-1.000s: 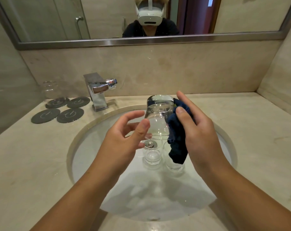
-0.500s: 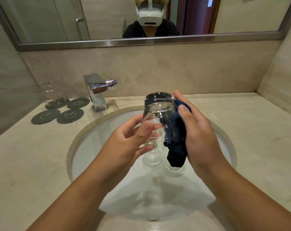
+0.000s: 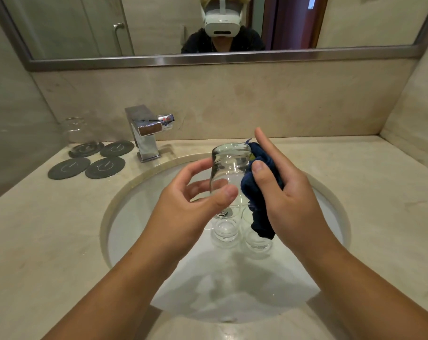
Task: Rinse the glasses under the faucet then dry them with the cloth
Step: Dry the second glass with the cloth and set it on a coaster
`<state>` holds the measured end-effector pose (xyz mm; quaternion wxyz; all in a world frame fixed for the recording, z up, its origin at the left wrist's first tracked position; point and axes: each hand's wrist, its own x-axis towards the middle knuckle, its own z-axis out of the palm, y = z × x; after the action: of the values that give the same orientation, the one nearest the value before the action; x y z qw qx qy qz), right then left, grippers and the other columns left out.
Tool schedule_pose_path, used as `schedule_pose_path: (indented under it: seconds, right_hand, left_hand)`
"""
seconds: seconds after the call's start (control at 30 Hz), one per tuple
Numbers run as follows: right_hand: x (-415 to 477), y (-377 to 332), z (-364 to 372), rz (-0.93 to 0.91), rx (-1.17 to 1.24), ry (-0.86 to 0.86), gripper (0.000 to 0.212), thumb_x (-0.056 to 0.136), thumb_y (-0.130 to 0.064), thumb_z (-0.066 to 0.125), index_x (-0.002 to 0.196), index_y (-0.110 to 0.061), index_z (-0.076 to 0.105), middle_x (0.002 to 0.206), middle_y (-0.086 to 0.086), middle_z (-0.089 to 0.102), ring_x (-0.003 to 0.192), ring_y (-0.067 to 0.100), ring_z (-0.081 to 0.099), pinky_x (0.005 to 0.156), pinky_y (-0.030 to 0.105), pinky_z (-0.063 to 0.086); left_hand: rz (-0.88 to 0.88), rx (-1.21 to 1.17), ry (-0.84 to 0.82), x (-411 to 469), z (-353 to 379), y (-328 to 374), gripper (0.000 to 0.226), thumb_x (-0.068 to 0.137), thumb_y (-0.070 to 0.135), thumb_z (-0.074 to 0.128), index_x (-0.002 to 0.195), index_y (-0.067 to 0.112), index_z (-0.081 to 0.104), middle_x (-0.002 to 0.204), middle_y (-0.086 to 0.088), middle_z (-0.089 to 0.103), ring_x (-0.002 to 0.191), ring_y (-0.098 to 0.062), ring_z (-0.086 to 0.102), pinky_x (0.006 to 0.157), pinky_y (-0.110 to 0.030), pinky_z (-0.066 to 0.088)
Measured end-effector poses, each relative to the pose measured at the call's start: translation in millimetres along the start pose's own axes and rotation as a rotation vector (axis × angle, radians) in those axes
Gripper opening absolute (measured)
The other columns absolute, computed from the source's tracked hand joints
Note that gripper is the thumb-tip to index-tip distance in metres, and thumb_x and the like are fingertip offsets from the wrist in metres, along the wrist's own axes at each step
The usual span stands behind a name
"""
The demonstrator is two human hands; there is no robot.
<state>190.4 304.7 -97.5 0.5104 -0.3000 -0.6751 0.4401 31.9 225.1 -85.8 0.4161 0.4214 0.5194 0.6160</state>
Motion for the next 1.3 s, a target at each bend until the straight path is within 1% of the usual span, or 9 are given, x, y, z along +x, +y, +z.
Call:
schedule_pose_path:
  seconds: [0.2, 0.37, 0.43, 0.5, 0.6, 0.7, 0.87, 1.1, 1.3]
  right_hand:
    - [2.9, -5.9, 1.9, 0.175, 0.175, 0.043, 0.050, 0.099, -0.044, 0.056, 0.148, -0.042, 0.057, 0.132, -0.015, 0.073, 0.126, 0.010, 0.067, 0.116, 0.045, 0.046]
    - [-3.5, -14.5, 0.4, 0.093, 0.068, 0.056, 0.046, 0.111, -0.030, 0.053, 0.153, -0.047, 0.049, 0.118, 0.004, 0.073, 0.092, 0.036, 0.068, 0.086, 0.050, 0.055]
    - [-3.9, -11.3, 0.2, 0.034, -0.023, 0.021, 0.045, 0.110, -0.035, 0.055, 0.146, -0.061, 0.047, 0.081, 0.000, 0.071, 0.068, 0.029, 0.061, 0.070, 0.046, 0.058]
    - [-2.9, -7.3, -0.2, 0.008, -0.058, -0.039, 0.051, 0.107, -0.036, 0.057, 0.145, -0.067, 0.044, 0.077, -0.016, 0.062, 0.062, 0.014, 0.054, 0.059, 0.033, 0.050]
    - [-4.8, -8.4, -0.3, -0.073, -0.145, -0.105, 0.057, 0.101, -0.034, 0.059, 0.149, -0.062, 0.044, 0.110, -0.029, 0.072, 0.094, 0.000, 0.067, 0.082, 0.011, 0.048]
    - [-4.9, -9.8, 0.2, -0.076, -0.096, -0.073, 0.055, 0.102, -0.028, 0.063, 0.147, -0.056, 0.048, 0.118, -0.029, 0.073, 0.108, 0.001, 0.069, 0.092, 0.013, 0.049]
    - [2.5, -16.4, -8.4, 0.000, 0.101, 0.086, 0.040, 0.088, -0.033, 0.070, 0.125, -0.042, 0.059, 0.111, -0.008, 0.076, 0.092, 0.022, 0.075, 0.088, 0.053, 0.061]
    - [4.3, -14.6, -12.4, 0.119, 0.263, 0.014, 0.030, 0.085, -0.022, 0.067, 0.112, -0.018, 0.076, 0.096, 0.015, 0.073, 0.074, 0.028, 0.063, 0.068, 0.043, 0.049]
    - [-4.7, -20.1, -2.2, 0.105, 0.205, -0.081, 0.028, 0.090, -0.025, 0.068, 0.114, -0.027, 0.081, 0.094, 0.000, 0.079, 0.080, 0.020, 0.072, 0.070, 0.035, 0.055]
  left_hand:
    - [-0.178, -0.290, -0.169, 4.8, -6.0, 1.5, 0.062, 0.083, 0.028, 0.080, 0.142, 0.024, 0.062, 0.128, -0.010, 0.078, 0.112, -0.026, 0.077, 0.092, -0.029, 0.063]
    - [-0.126, -0.101, -0.110, 12.0, -7.6, -4.1, 0.051, 0.076, 0.027, 0.068, 0.126, 0.026, 0.077, 0.107, 0.005, 0.079, 0.097, -0.007, 0.069, 0.079, -0.022, 0.057]
    - [-0.134, -0.126, -0.122, 12.5, -10.3, -5.1, 0.054, 0.072, 0.028, 0.071, 0.125, 0.019, 0.078, 0.106, 0.000, 0.074, 0.095, -0.011, 0.065, 0.082, -0.026, 0.055]
    - [-0.154, -0.133, -0.126, 10.1, -10.5, -5.1, 0.058, 0.074, 0.042, 0.078, 0.126, 0.016, 0.078, 0.113, -0.007, 0.073, 0.099, -0.017, 0.066, 0.089, -0.032, 0.055]
    - [-0.151, -0.014, -0.047, 6.8, -7.1, -6.3, 0.050, 0.085, 0.051, 0.077, 0.125, 0.022, 0.079, 0.128, -0.010, 0.076, 0.115, -0.034, 0.072, 0.095, -0.036, 0.059]
    - [-0.171, -0.028, -0.008, 5.7, -6.0, -2.5, 0.042, 0.083, 0.049, 0.082, 0.114, 0.020, 0.082, 0.120, -0.011, 0.079, 0.107, -0.036, 0.075, 0.088, -0.037, 0.063]
    - [-0.194, -0.271, 0.112, 7.0, -7.5, 10.3, 0.042, 0.070, 0.045, 0.080, 0.101, 0.018, 0.079, 0.106, -0.008, 0.079, 0.091, -0.023, 0.077, 0.080, -0.036, 0.066]
    - [-0.176, -0.394, 0.233, 9.7, -11.3, 13.6, 0.053, 0.076, 0.051, 0.076, 0.119, 0.020, 0.073, 0.124, -0.012, 0.079, 0.108, -0.027, 0.080, 0.087, -0.033, 0.064]
    - [-0.159, -0.421, 0.182, 7.9, -7.7, 11.3, 0.053, 0.085, 0.048, 0.072, 0.125, 0.014, 0.071, 0.119, -0.009, 0.079, 0.109, -0.025, 0.079, 0.096, -0.036, 0.061]
